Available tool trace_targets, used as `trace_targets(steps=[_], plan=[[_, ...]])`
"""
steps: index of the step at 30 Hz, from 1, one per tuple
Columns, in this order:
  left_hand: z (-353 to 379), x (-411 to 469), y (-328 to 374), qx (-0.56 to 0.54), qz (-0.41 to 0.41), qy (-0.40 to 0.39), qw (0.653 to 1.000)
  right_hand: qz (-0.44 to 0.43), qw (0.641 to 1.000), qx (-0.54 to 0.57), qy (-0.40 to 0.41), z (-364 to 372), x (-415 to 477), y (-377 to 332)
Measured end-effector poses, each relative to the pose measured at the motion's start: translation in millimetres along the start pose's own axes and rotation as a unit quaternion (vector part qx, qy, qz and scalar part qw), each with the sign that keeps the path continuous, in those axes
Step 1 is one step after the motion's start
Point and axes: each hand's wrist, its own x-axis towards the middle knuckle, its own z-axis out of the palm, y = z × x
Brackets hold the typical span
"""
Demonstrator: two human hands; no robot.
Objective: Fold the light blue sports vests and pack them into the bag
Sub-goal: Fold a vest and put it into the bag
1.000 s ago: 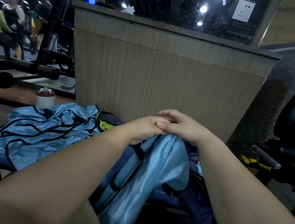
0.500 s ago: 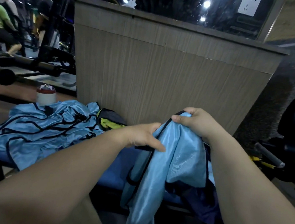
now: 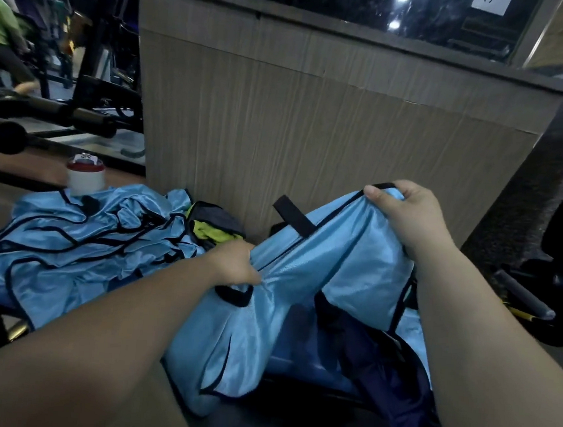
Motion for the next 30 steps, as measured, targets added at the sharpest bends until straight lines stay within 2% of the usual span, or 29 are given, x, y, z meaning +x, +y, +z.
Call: trace_targets(steps=[4,9,14,18,24,27,30], plan=[[-26,11,-18,0.159,-0.033,0.023,0.986,0.007,0.998,-0.059,-0.018,0,11,12],[-81,30,-29,0.338,-0.052,0.027,0.939,0.024,0.977,-0.204,-0.049,1,28,39],[-112,59,-35,0.403,-0.097,-0.109,0.903,0.091,0.933,-0.331,-0.11,-2,49,73],[-96,85,-57,0.479,-0.101,-0.138,0.861,0.122,0.913,-0.363,-0.14,1,56,102],[-66,114,-93,0.416,-0.061,0.001,0.907,0.128,0.896,-0.416,-0.09,7,78,145],[-52,120,-104,0.43,-0.079,0.009,0.899,0.142,0.875,-0.449,-0.108,19,85,160],[-36,118,-118,0.414,-0.093,0.05,0.904,0.158,0.842,-0.496,-0.14,33,82,186]])
